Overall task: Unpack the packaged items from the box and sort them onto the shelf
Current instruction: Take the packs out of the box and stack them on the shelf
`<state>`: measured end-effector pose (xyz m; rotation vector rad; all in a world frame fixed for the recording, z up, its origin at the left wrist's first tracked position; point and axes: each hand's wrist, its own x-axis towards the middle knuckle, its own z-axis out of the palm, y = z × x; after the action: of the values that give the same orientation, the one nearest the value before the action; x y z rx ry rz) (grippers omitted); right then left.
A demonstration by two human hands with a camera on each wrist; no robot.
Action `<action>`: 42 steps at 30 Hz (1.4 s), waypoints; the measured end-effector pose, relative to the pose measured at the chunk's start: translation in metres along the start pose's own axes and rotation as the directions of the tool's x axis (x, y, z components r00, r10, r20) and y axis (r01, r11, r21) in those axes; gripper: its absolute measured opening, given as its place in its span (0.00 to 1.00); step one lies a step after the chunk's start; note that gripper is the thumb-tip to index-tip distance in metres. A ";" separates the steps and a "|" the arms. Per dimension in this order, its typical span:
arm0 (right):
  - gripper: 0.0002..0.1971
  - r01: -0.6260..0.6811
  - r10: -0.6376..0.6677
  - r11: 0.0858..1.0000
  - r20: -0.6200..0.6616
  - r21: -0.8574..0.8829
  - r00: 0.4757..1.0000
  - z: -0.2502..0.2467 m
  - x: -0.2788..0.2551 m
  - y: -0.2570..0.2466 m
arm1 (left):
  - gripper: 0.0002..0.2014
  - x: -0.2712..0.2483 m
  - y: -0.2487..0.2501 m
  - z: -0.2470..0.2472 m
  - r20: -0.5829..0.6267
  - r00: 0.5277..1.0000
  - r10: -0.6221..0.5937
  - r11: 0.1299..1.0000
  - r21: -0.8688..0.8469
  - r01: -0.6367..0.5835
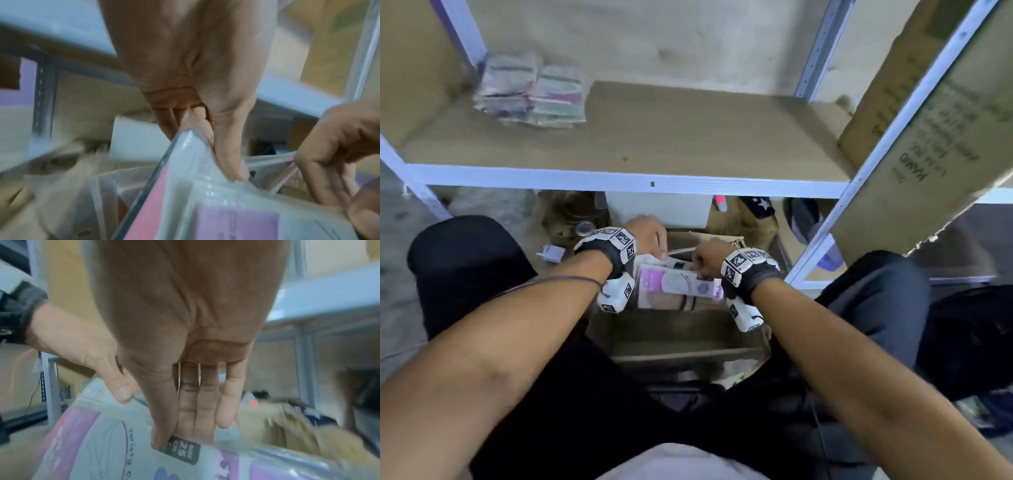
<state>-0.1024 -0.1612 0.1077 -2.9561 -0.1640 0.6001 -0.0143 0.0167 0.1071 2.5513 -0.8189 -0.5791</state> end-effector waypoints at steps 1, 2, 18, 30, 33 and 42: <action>0.03 0.001 -0.002 1.000 -0.040 -0.007 0.999 -0.012 -0.007 -0.002 | 0.06 -0.006 0.007 -0.014 -0.032 0.999 0.014 1.000 -0.004 -0.014; 0.05 -0.004 0.003 1.000 -0.070 -0.018 0.998 -0.022 -0.013 -0.002 | 0.06 -0.011 0.013 -0.025 -0.055 0.998 0.030 1.000 0.000 -0.030; 0.09 0.054 -0.086 0.995 -0.451 -0.083 0.888 -0.201 -0.087 0.020 | 0.04 -0.064 0.102 -0.223 -0.328 0.924 0.194 0.981 0.083 -0.176; 0.03 0.245 0.105 0.747 -0.473 0.619 0.875 -0.237 -0.035 0.058 | 0.07 -0.019 0.023 -0.306 -0.569 0.818 -0.090 0.922 -0.358 -0.147; 0.04 0.254 0.167 0.635 -0.451 0.730 0.877 -0.241 0.000 0.052 | 0.12 -0.005 -0.017 -0.308 -0.578 0.781 -0.236 0.868 -0.486 -0.098; 0.06 0.312 0.198 0.243 -0.362 0.918 0.911 -0.263 0.123 -0.002 | 0.14 0.009 -0.132 -0.314 -0.531 0.597 -0.602 0.591 -0.799 -0.115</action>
<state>0.1136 -0.1687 0.3014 -1.6832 0.1273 -0.0481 0.2073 0.1857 0.3037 1.7482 0.1895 0.1516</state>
